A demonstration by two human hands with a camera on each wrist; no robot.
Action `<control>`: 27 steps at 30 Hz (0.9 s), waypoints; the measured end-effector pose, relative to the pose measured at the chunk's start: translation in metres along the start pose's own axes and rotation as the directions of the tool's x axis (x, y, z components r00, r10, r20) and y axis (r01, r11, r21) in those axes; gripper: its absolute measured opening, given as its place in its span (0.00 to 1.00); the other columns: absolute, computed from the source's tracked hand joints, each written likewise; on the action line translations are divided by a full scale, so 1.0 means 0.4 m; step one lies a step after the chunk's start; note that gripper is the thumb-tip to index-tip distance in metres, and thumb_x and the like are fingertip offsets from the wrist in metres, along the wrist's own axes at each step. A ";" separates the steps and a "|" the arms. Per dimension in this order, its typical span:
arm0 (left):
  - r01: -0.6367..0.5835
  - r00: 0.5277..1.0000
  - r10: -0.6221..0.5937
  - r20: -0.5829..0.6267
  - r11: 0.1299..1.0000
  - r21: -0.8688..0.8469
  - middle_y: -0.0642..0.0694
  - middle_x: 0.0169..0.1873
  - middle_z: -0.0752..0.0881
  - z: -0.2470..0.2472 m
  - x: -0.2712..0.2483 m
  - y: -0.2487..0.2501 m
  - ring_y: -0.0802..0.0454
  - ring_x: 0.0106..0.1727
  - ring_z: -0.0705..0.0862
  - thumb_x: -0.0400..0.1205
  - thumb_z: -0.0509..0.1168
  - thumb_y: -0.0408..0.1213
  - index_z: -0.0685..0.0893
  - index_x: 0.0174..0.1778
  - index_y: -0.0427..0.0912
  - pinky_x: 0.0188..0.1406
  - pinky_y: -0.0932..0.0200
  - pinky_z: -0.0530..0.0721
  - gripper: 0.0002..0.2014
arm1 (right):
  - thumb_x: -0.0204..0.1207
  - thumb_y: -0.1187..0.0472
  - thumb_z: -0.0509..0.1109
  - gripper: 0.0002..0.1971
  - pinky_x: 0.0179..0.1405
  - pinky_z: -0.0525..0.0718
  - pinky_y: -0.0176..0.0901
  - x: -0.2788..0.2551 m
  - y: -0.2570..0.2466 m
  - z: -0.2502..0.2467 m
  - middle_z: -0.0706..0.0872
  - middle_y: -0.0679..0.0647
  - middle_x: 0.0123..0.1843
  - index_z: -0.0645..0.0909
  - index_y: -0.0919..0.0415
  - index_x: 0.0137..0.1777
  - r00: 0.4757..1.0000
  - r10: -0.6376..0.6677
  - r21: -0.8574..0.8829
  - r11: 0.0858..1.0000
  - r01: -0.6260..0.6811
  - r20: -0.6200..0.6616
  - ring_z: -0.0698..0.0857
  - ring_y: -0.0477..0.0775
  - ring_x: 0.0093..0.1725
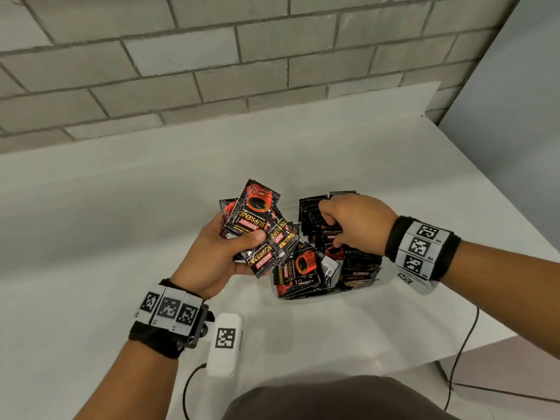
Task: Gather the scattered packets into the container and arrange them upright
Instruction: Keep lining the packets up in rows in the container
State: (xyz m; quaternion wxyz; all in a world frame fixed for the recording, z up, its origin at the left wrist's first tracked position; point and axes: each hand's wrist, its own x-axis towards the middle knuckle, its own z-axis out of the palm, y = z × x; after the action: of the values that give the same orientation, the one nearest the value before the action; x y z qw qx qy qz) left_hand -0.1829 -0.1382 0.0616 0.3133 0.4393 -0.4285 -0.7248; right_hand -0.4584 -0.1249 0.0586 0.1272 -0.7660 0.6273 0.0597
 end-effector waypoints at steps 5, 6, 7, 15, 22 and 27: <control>0.030 0.997 -0.034 0.064 0.998 0.058 0.38 0.62 0.91 0.017 0.008 -0.001 0.32 0.60 0.91 0.79 0.74 0.27 0.80 0.72 0.43 0.39 0.37 0.91 0.25 | 0.66 0.42 0.83 0.20 0.31 0.74 0.43 -0.019 0.015 -0.076 0.81 0.45 0.39 0.77 0.50 0.46 0.998 0.035 0.214 0.977 -0.024 -0.050 0.80 0.48 0.37; 0.038 0.995 -0.045 0.090 0.996 0.080 0.38 0.62 0.91 0.024 0.008 -0.001 0.33 0.60 0.91 0.78 0.74 0.28 0.79 0.72 0.44 0.40 0.37 0.92 0.26 | 0.69 0.42 0.81 0.17 0.33 0.78 0.43 -0.025 0.016 -0.104 0.83 0.46 0.38 0.79 0.49 0.46 0.992 0.055 0.323 0.946 -0.017 -0.110 0.81 0.47 0.36; 0.042 0.992 -0.055 0.118 0.993 0.107 0.38 0.62 0.91 0.033 0.007 -0.001 0.33 0.60 0.91 0.77 0.75 0.28 0.79 0.72 0.45 0.40 0.36 0.92 0.27 | 0.71 0.42 0.79 0.14 0.35 0.80 0.41 -0.032 0.013 -0.130 0.84 0.47 0.37 0.81 0.49 0.45 0.979 0.081 0.416 0.910 0.004 -0.185 0.81 0.45 0.34; 0.002 0.964 -0.038 0.262 0.990 0.138 0.34 0.52 0.89 0.089 0.004 -0.006 0.44 0.41 0.92 0.78 0.72 0.16 0.79 0.71 0.33 0.27 0.58 0.88 0.26 | 0.73 0.47 0.80 0.24 0.44 0.82 0.31 -0.094 -0.074 -0.194 0.86 0.42 0.51 0.81 0.43 0.68 0.968 -0.111 0.482 0.851 0.209 -0.225 0.86 0.44 0.42; 0.015 0.988 -0.026 0.154 0.997 0.073 0.36 0.49 0.91 0.086 0.008 -0.009 0.39 0.40 0.92 0.77 0.74 0.19 0.81 0.68 0.31 0.25 0.49 0.88 0.23 | 0.75 0.63 0.78 0.13 0.42 0.88 0.44 -0.071 -0.038 -0.178 0.90 0.47 0.45 0.86 0.49 0.58 0.997 -0.006 0.564 0.824 0.052 -0.083 0.90 0.47 0.31; 0.025 0.998 -0.030 0.052 0.995 0.095 0.38 0.46 0.92 0.048 0.005 -0.006 0.38 0.38 0.93 0.80 0.69 0.19 0.83 0.64 0.34 0.24 0.48 0.89 0.17 | 0.69 0.62 0.80 0.07 0.42 0.87 0.52 -0.069 0.021 -0.161 0.91 0.52 0.37 0.84 0.56 0.43 0.959 0.258 0.651 0.750 -0.120 -0.120 0.88 0.53 0.33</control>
State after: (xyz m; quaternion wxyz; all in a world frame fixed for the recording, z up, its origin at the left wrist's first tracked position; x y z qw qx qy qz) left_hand -0.2015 -0.1322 0.0637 0.2707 0.4400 -0.4644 -0.7193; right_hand -0.4766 -0.1176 0.1262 0.3081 -0.6115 0.6942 -0.2218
